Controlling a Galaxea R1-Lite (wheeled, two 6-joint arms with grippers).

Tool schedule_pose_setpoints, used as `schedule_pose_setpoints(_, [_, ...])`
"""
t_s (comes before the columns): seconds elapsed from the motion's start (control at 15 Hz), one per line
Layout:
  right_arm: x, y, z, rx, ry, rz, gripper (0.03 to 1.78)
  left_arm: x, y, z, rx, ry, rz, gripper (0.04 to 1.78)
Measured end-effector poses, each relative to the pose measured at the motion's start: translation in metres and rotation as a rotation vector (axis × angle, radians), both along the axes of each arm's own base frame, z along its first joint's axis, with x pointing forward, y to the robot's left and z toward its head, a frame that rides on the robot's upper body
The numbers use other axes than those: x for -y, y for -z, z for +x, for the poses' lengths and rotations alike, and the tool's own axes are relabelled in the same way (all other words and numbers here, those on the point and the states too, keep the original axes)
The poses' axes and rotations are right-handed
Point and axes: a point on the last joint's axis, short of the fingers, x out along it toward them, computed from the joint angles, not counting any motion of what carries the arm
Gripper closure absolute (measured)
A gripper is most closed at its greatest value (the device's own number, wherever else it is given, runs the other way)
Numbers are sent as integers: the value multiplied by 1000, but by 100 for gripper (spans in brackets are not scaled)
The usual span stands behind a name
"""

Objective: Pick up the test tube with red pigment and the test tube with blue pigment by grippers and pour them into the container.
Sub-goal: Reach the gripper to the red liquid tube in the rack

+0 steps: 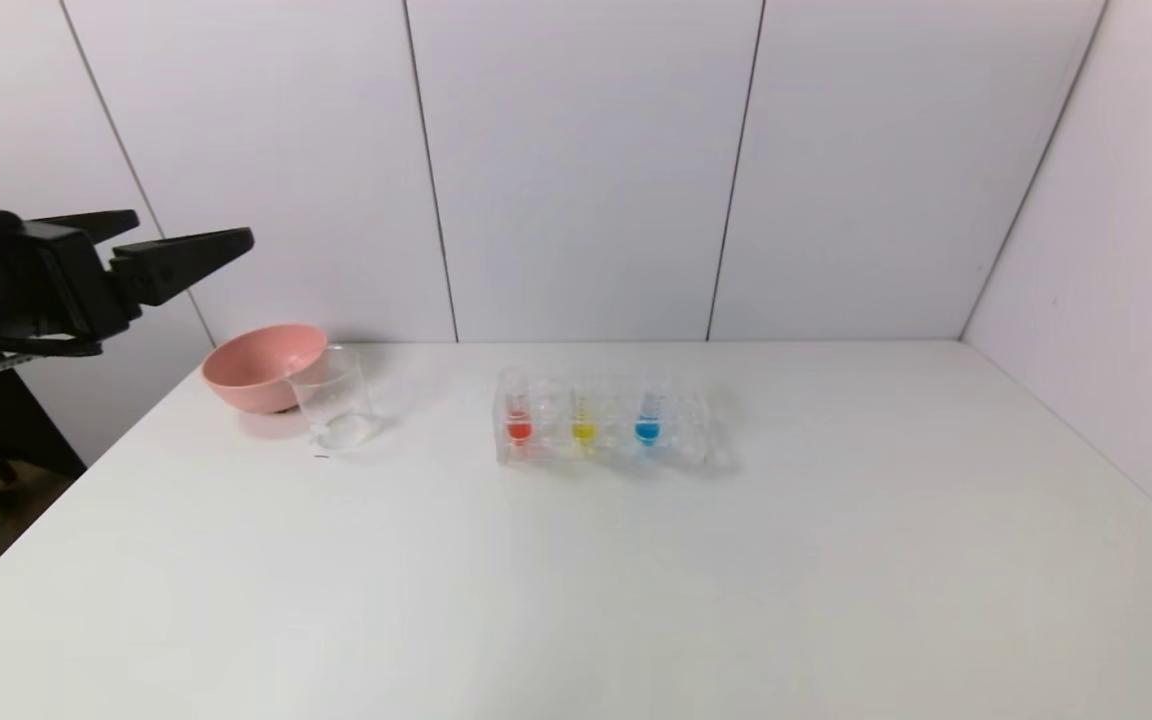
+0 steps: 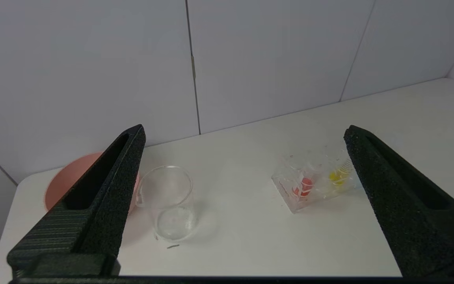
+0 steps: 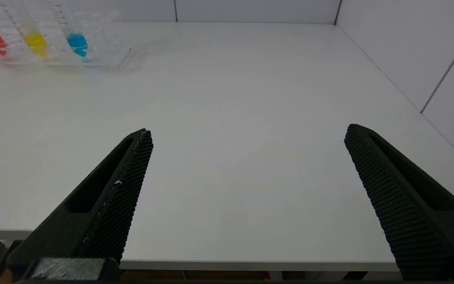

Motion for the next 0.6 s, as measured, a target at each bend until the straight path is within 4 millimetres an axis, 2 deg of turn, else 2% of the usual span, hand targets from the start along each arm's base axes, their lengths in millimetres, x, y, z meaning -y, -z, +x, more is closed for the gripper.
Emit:
schedule_pose_setpoints(0.33, [0, 0, 0, 0, 0, 0, 4, 5, 14, 52, 1, 87, -10, 6])
schedule_pose_setpoints(0.6, [0, 0, 0, 0, 0, 0, 4, 14, 31, 79, -9, 150, -11, 6])
